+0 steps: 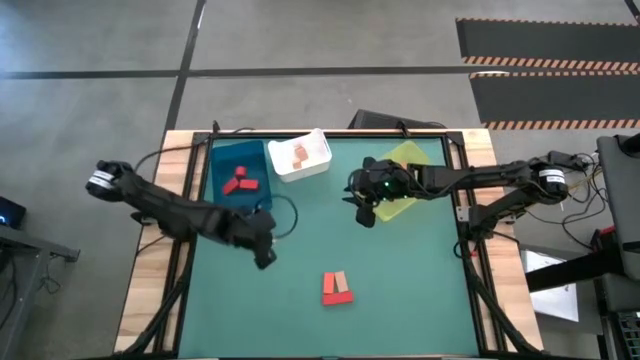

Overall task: Sort & place blocks by color
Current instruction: Put the brown block into the white bin

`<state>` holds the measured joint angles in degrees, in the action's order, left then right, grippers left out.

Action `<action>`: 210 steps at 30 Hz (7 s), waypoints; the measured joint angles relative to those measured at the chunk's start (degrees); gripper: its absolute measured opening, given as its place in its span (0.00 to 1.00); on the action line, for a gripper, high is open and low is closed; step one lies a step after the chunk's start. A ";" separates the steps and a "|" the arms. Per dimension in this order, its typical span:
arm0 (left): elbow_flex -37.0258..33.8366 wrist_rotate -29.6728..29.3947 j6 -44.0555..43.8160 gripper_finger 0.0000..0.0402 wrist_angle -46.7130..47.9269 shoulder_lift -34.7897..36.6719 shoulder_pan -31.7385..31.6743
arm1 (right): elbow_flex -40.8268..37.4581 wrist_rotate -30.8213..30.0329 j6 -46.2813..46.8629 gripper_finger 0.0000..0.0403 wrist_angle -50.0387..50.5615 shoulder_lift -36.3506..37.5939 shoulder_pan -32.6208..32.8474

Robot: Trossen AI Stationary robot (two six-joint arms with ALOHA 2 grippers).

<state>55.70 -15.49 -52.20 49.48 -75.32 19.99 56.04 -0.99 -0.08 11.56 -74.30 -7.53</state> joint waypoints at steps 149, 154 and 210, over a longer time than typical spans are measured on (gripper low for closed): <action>-10.10 7.35 54.51 0.43 -52.59 6.98 -12.85 | 28.60 -6.11 66.96 0.48 29.54 -37.02 30.40; -10.10 7.35 54.46 0.43 -51.98 6.98 -12.85 | 29.99 -5.73 67.10 0.57 30.16 -38.71 30.40; -17.94 -8.98 51.22 0.43 -50.63 18.68 -12.85 | 19.06 -10.67 -3.83 0.11 9.71 -15.11 2.55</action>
<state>37.76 -24.47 -0.98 -1.14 -56.64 7.14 75.10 -11.65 -3.91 21.27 -89.41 -4.97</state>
